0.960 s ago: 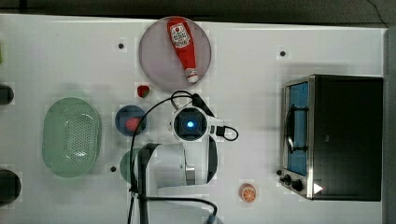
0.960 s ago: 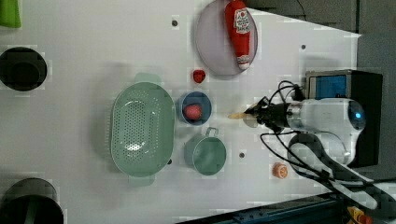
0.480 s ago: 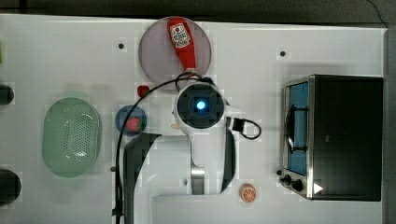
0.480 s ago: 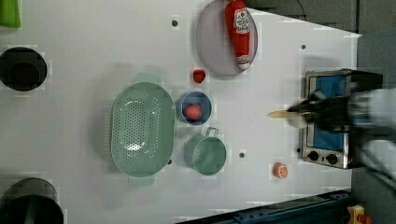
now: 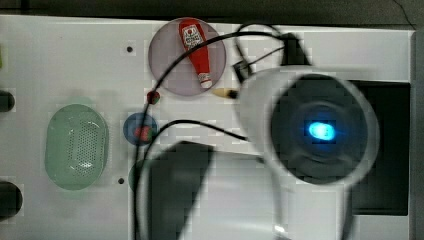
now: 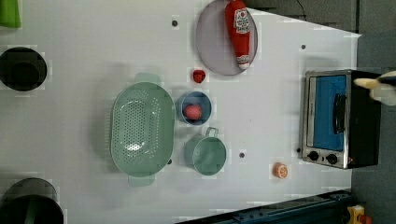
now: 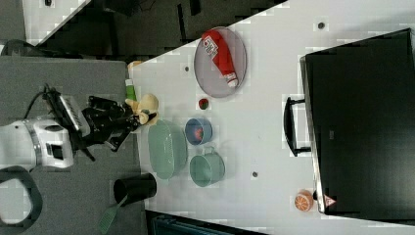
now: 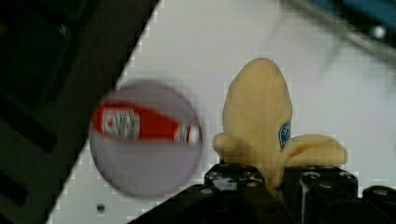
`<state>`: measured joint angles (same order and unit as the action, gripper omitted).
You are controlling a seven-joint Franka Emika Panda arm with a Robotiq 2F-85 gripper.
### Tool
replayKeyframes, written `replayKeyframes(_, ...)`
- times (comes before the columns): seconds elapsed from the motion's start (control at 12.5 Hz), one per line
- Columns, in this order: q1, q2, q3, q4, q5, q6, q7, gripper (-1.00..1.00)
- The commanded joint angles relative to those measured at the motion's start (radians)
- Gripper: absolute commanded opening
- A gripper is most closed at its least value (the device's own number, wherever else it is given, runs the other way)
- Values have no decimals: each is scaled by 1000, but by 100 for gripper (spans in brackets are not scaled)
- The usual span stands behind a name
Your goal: Pick banana from table and place on oven.
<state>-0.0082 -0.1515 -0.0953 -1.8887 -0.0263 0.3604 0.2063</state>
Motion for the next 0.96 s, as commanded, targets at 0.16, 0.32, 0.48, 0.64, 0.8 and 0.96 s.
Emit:
replayKeyframes(0.16,-43,52,-178,-41,12,-52,-184,-61)
replayKeyframes(0.32,-45,83,-272,-39,-8,-44,-316,-61)
replayKeyframes(0.48,-46,134,-362,-29,-34,-17,-489,-61)
replayKeyframes(0.64,-47,201,-435,-13,-41,53,-647,-61)
replayKeyframes(0.8,-49,271,-485,-4,-40,140,-782,-61)
replayKeyframes(0.96,-52,339,-508,-2,-38,199,-871,-51)
